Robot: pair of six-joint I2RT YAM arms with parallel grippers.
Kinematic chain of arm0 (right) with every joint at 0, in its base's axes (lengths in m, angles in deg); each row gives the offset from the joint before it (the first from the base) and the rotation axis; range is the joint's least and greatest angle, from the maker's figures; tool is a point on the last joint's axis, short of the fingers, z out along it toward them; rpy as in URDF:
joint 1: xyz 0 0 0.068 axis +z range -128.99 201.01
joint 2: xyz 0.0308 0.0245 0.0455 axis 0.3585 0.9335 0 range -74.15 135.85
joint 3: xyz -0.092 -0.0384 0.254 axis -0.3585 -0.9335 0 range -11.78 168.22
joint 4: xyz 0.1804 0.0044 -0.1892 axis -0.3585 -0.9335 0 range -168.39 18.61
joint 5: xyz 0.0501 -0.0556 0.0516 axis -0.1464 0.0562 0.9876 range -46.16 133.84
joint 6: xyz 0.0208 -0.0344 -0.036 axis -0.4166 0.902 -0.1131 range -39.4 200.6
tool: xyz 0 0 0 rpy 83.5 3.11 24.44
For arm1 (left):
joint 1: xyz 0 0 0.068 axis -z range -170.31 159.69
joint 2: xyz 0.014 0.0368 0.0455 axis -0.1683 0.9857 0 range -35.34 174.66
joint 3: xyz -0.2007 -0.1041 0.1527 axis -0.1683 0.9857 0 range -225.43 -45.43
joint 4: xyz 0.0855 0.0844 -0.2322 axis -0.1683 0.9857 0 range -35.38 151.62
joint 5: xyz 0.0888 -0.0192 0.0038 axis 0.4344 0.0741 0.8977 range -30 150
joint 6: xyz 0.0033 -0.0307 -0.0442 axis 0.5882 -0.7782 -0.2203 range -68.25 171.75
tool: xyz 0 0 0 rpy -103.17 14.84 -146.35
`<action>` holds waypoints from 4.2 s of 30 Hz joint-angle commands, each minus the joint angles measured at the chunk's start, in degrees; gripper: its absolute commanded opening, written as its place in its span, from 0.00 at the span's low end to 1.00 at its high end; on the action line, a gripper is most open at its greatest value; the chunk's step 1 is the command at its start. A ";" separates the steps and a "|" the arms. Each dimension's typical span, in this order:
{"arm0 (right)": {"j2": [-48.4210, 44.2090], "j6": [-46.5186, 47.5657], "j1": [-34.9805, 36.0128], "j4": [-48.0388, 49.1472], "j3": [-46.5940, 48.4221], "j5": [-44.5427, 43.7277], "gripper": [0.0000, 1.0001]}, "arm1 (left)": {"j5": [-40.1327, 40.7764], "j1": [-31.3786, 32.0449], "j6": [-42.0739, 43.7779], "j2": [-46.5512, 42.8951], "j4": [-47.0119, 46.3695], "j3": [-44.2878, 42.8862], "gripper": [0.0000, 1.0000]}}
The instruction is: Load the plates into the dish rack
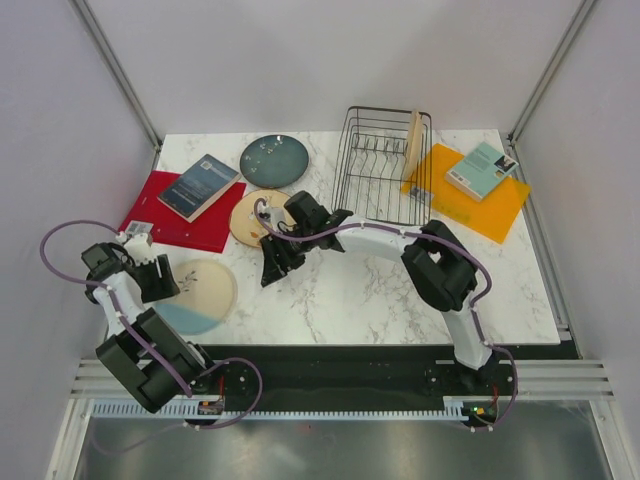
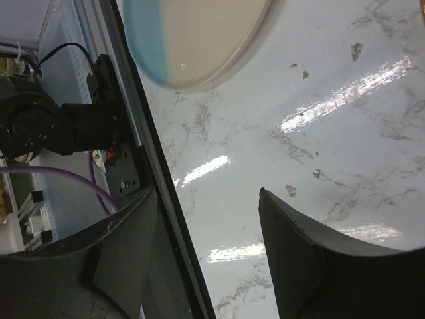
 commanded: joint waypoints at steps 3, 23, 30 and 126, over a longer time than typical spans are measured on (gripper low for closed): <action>4.86 -5.66 -0.30 6.01 2.06 -0.39 0.71 | -1.44 -0.81 6.39 0.79 -4.95 4.56 0.70; 14.35 -11.73 1.72 11.81 6.28 -0.74 0.73 | 4.10 -3.62 9.64 1.39 -9.25 8.95 0.71; 17.52 -15.85 1.99 15.24 6.73 -0.21 0.74 | 1.30 -3.80 10.60 3.33 -11.19 10.27 0.67; -7.97 10.67 -24.03 -1.28 31.42 -89.84 0.00 | -5.13 48.06 -12.68 -9.41 -24.28 2.45 0.65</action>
